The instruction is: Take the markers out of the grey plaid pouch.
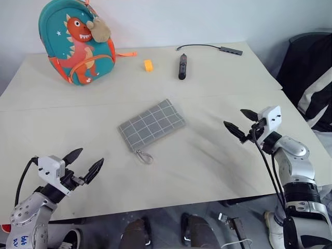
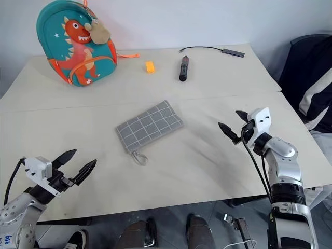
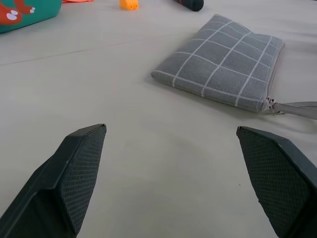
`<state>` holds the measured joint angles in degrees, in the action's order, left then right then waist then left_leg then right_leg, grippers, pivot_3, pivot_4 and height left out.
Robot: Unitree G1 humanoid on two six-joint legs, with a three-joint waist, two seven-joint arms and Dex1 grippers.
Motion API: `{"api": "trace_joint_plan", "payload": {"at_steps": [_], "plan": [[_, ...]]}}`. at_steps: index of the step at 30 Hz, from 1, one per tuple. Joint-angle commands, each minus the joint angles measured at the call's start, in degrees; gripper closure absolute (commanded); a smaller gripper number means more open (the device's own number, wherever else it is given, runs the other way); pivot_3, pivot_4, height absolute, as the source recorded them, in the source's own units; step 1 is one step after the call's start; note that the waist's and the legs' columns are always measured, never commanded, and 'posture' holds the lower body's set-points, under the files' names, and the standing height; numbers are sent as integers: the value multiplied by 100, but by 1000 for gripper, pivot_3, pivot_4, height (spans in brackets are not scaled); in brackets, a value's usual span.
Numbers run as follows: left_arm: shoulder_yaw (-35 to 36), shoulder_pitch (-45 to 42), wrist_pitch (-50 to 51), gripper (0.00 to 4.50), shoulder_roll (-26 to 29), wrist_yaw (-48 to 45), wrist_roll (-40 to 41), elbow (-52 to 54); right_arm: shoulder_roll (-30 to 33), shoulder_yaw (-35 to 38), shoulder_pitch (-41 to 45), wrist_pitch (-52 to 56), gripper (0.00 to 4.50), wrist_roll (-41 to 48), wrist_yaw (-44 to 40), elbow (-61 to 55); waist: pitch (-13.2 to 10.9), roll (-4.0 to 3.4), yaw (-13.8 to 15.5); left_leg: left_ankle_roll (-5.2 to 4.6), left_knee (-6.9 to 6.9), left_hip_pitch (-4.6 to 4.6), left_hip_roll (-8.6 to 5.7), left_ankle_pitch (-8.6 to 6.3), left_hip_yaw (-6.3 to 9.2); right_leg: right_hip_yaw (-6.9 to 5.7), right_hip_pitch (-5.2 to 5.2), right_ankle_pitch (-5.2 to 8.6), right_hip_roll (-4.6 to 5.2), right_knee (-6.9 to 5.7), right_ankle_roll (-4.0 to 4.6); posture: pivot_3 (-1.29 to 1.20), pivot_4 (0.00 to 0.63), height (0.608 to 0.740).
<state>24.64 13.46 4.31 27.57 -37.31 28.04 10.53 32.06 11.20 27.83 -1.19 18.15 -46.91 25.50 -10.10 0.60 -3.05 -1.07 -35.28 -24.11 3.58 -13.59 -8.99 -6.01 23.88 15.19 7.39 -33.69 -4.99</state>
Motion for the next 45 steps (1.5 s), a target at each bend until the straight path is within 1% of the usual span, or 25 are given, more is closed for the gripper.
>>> {"api": "trace_joint_plan", "payload": {"at_steps": [1, 4, 6, 10, 14, 18, 21, 26, 28, 30, 32, 35, 36, 37, 39, 42, 45], "plan": [[119, 20, -44, 0, 100, -27, 5, 112, -65, 27, 32, -64, 28, 18, 72, -250, 0, 0, -2, 0, 0, 0, 0, 0, 0, 0, 0, 0, 0, 0, 0, 0, 150, 740], [119, 35, 119, 0, 151, -4, 38, 159, -81, -11, 12, -61, 28, -25, 69, -286, 0, 0, 2, 0, 0, -1, 0, 0, 0, 0, 0, 0, 0, 0, 0, 0, 150, 740], [169, 92, -57, 0, 179, -67, -30, 266, -68, -10, 13, -59, 28, -26, 70, -298, 0, 0, 2, 0, 0, -1, -1, 0, 0, 0, 0, 0, 1, 0, -1, 0, 150, 740], [301, 190, -156, 0, 214, -350, 211, 264, -49, 3, 30, -49, 28, -9, 68, -301, 0, 0, 3, 0, 0, -1, -1, 0, -1, 0, 0, 0, 1, 3, 0, 0, 150, 740], [365, 75, -430, 0, 191, -395, 114, 96, -83, -39, 41, -54, 28, -4, 25, -317, 0, 0, 6, 0, 0, -1, 0, -1, -1, 0, 0, 4, 2, 4, 8, 0, 150, 740], [291, -62, -834, 0, 208, -335, -251, -131, -101, -136, 8, -69, 28, 6, -89, -473, 0, 0, 6, 0, 0, -1, 0, -1, 0, 1, 0, 4, 2, 5, 8, 0, 150, 740], [233, -121, -949, 0, 219, -388, -341, -276, -128, -151, -9, -13, 28, 46, -93, -580, 0, 0, 6, 0, 2, -1, 0, -1, -1, 0, 0, 1, 1, 4, 2, 0, 150, 740], [176, -268, -1814, 0, 393, -399, -991, -630, -248, -220, 29, 22, 28, 43, -58, -702, 0, 0, 3, 1, 3, -2, 0, -3, -3, 0, 2, 0, 1, 5, 1, 0, 150, 740], [116, -346, -1926, 0, 427, -465, -981, -692, -388, -250, 82, 150, 28, 125, -15, -839, 0, 0, 3, 1, 3, -1, 0, -3, -3, 1, 3, 0, 1, 4, 1, 0, 150, 740], [16, -433, -1987, 0, 485, -629, -913, -752, -572, -366, 142, 287, 431, 171, 1, -1050, 0, 0, 2, 1, 3, -2, 1, -3, -3, 2, 3, -1, 2, 4, 2, 0, 150, 740], [-63, -519, -2116, 0, 509, -653, -1005, -845, -729, -435, 220, 366, 941, 186, 41, -1131, 1, 0, -8, 1, 3, -1, 2, -3, -3, 3, 4, -2, 2, 2, 2, 0, 150, 740], [-283, -765, -2418, 0, 568, -618, -1328, -1098, -1136, -643, 448, 285, 2024, -24, 372, -1130, 1, 0, -9, 2, 6, -2, 2, -3, -6, 4, 11, -2, 2, -4, 3, 0, 150, 740], [-374, -829, -2451, 0, 604, -715, -1331, -1165, -1276, -744, 521, 144, 2431, -182, 512, -1066, 1, 0, -10, 2, 6, -3, 2, -3, -9, 5, 15, -2, 2, -6, 3, 0, 150, 740], [-472, -945, -2582, 0, 651, -727, -1467, -1285, -1494, -875, 599, 50, 2704, -325, 692, -984, 1, 1, -9, 2, 6, -4, 2, -3, -10, 6, 17, -1, 2, -10, 4, 0, 150, 740], [-593, -1167, -2700, 0, 710, -689, -1613, -1508, -1837, -1038, 757, -106, 3498, -666, 1159, -737, 3, 4, -13, 4, 8, -6, 2, -1, -16, 8, 26, -1, 2, -16, 6, 0, 150, 740], [-801, -1520, -2964, 0, 764, -554, -1920, -1812, -2276, -1363, 893, -350, 4477, -1151, 1650, -347, 6, 8, -18, 9, 9, -8, 3, 1, -25, 11, 35, -1, 1, -27, 8, 0, 150, 740], [-1008, -1660, -3401, 0, 892, -528, -2288, -2022, -2437, -1601, 985, -661, 4477, -1493, 1840, 21, 7, 11, -17, 8, 9, -8, 1, 2, -41, 9, 38, -1, 4, -30, 8, 0, 150, 740]]}}
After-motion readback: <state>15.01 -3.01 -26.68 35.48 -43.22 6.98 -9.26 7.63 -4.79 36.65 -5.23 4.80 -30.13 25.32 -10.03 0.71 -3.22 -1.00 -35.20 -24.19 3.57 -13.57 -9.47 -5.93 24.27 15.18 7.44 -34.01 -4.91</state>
